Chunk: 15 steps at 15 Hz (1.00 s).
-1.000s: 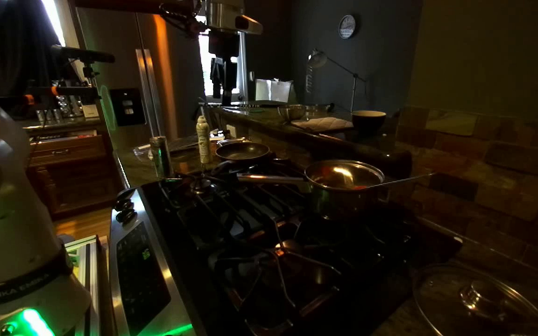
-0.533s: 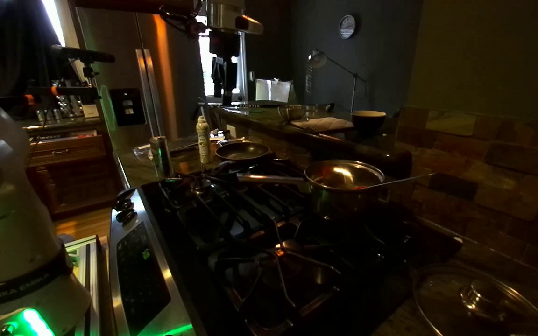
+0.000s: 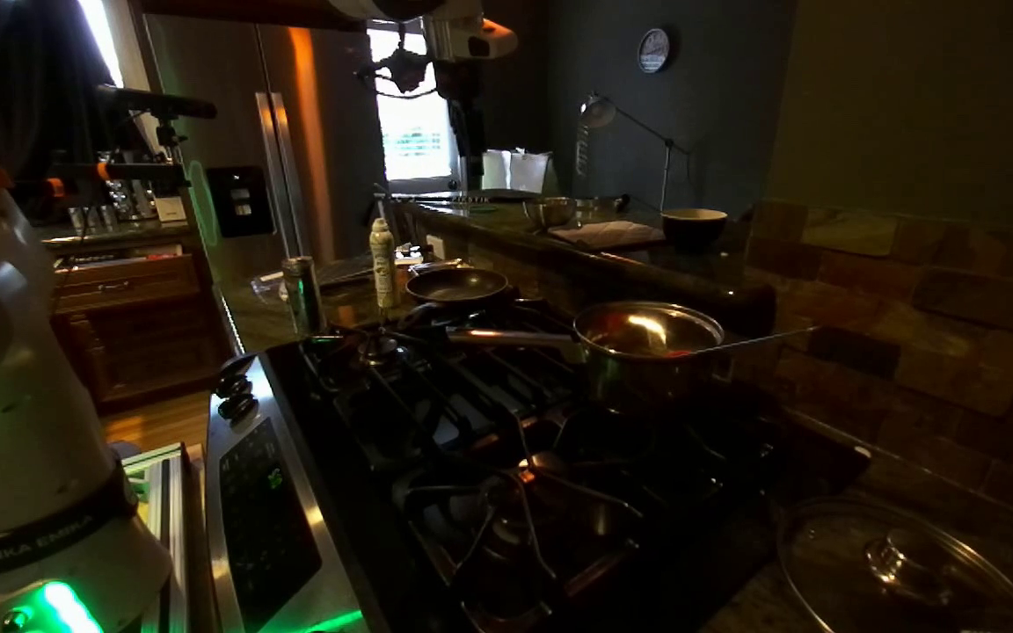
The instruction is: Put the silver bowl on the stove
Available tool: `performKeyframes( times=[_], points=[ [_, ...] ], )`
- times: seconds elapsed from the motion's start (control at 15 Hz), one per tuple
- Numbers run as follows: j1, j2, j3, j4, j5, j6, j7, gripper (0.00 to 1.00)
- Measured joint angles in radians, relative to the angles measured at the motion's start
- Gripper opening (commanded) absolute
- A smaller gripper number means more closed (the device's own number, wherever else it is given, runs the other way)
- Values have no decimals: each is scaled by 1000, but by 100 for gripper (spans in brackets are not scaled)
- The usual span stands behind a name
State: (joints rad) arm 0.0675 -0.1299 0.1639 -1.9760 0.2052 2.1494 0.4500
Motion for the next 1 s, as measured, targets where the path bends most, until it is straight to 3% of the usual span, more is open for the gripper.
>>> performKeyframes(
  times=[0.33,0.67,1.0],
  points=[
    [26,210,26,241,-121,56,237,100],
    [33,246,15,277,-129,57,265,100],
    [81,330,-26,333,-254,104,563,100]
  ],
)
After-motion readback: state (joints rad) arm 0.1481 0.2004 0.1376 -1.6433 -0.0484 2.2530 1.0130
